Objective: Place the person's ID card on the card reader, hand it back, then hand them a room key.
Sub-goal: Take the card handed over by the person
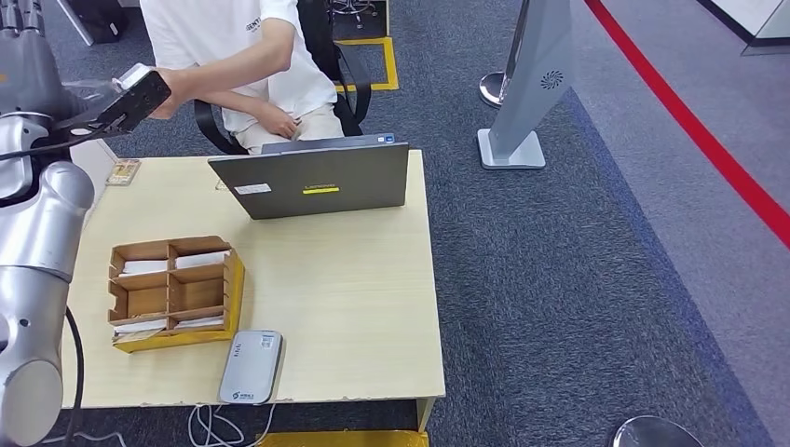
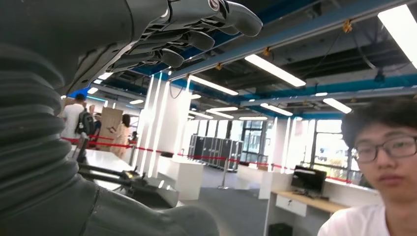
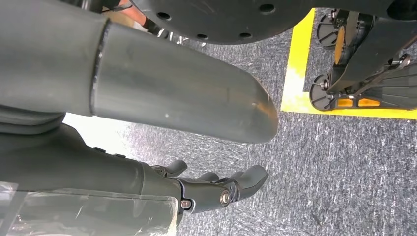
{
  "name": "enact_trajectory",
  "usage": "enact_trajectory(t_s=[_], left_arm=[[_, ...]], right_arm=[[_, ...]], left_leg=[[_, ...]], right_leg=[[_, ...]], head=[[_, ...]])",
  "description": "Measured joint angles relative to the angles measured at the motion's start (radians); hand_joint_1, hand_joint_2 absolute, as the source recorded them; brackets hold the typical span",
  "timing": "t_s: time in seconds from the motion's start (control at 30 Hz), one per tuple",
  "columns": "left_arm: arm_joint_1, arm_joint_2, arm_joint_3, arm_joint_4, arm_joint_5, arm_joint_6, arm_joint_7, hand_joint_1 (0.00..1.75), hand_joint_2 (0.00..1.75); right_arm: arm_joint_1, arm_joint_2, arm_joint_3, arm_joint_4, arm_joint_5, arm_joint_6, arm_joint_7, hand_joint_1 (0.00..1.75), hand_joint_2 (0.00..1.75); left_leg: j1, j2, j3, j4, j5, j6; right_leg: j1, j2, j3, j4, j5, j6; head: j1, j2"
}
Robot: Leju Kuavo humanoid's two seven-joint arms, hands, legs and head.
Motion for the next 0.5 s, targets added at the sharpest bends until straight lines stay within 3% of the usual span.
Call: enact_trajectory(t_s=[0.5], left_arm=[[0.011,0.035,-0.012,0.099,0.024,0.005,-0.006,0.00,1.75]], right_arm=[[0.000,-0.006,0.008,0.000,0.009,0.005,0.003,0.00,0.00]], left_leg=[[0.000,-0.002,-0.002,0.000,0.000,0.000]], right_leg=[[0.000,-0.002,-0.001,0.000,0.000,0.000]], head=[[0.000,0.000]])
